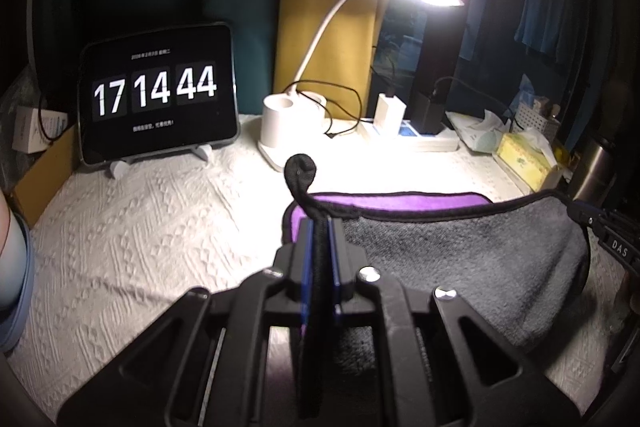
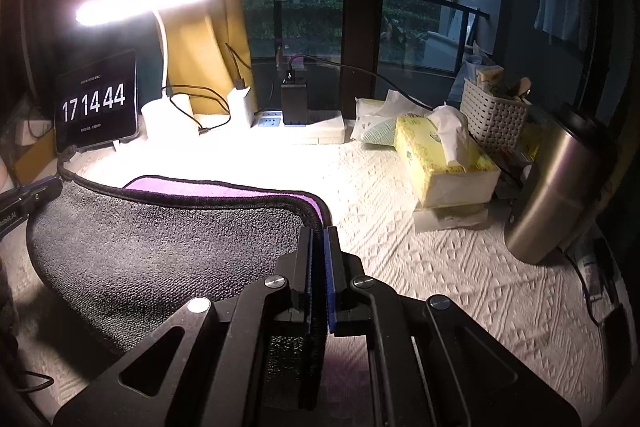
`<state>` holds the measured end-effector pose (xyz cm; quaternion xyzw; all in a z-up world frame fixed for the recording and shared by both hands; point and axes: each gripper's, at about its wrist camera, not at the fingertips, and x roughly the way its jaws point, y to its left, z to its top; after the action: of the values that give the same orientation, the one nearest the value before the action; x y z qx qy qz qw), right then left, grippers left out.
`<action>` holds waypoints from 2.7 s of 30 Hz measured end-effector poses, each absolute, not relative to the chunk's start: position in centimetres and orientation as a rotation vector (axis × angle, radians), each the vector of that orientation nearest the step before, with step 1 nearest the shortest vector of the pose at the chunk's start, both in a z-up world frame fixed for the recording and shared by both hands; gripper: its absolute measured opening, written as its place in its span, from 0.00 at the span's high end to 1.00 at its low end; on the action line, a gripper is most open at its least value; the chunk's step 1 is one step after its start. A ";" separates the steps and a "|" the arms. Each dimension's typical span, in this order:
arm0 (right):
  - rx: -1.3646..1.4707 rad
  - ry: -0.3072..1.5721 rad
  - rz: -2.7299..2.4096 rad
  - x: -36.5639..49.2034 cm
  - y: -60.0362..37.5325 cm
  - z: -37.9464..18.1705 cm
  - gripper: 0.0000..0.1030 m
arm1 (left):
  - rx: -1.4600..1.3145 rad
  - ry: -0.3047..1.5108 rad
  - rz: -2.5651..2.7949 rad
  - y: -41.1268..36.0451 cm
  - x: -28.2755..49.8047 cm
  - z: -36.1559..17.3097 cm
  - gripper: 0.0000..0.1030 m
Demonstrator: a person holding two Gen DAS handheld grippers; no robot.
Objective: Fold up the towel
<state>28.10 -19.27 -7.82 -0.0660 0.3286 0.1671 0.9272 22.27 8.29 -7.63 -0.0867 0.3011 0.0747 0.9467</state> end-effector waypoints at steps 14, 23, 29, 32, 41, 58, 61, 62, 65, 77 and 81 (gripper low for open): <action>-0.151 0.672 0.348 30.9 -18.3 -8.3 0.94 | -0.167 0.615 0.164 9.1 25.2 -8.5 0.92; -0.157 0.669 0.351 32.8 -17.9 -8.6 0.94 | -0.152 0.617 0.167 9.4 27.0 -9.0 0.92; -0.158 0.671 0.350 33.6 -17.7 -8.8 0.94 | -0.147 0.623 0.164 9.7 28.2 -9.4 0.92; -0.158 0.674 0.346 34.3 -17.6 -9.0 0.94 | -0.148 0.632 0.158 10.0 29.2 -9.8 0.92; -0.160 0.703 0.341 35.9 -17.4 -10.6 0.94 | -0.155 0.680 0.146 10.7 31.5 -11.3 0.92; -0.170 0.795 0.338 38.6 -16.8 -13.9 0.94 | -0.156 0.847 0.148 11.1 34.8 -14.8 0.92; -0.170 0.819 0.338 38.9 -16.7 -14.3 0.94 | -0.172 0.864 0.147 11.5 35.0 -15.2 0.90; -0.169 0.826 0.338 39.0 -16.7 -14.4 0.94 | -0.167 0.865 0.148 11.5 35.0 -15.2 0.90; -0.169 0.848 0.338 39.3 -16.6 -14.7 0.94 | -0.163 0.866 0.150 11.4 35.0 -15.3 0.90; -0.175 0.871 0.305 39.2 -16.7 -14.6 0.75 | -0.120 0.844 0.182 10.8 34.7 -14.2 0.81; -0.170 0.861 0.303 38.8 -16.8 -13.9 0.70 | -0.138 0.822 0.186 10.9 34.1 -13.6 0.77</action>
<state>38.75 -16.83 -13.89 -0.0821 0.4151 0.1463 0.8942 34.10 10.95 -13.57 -0.0670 0.3988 0.0902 0.9101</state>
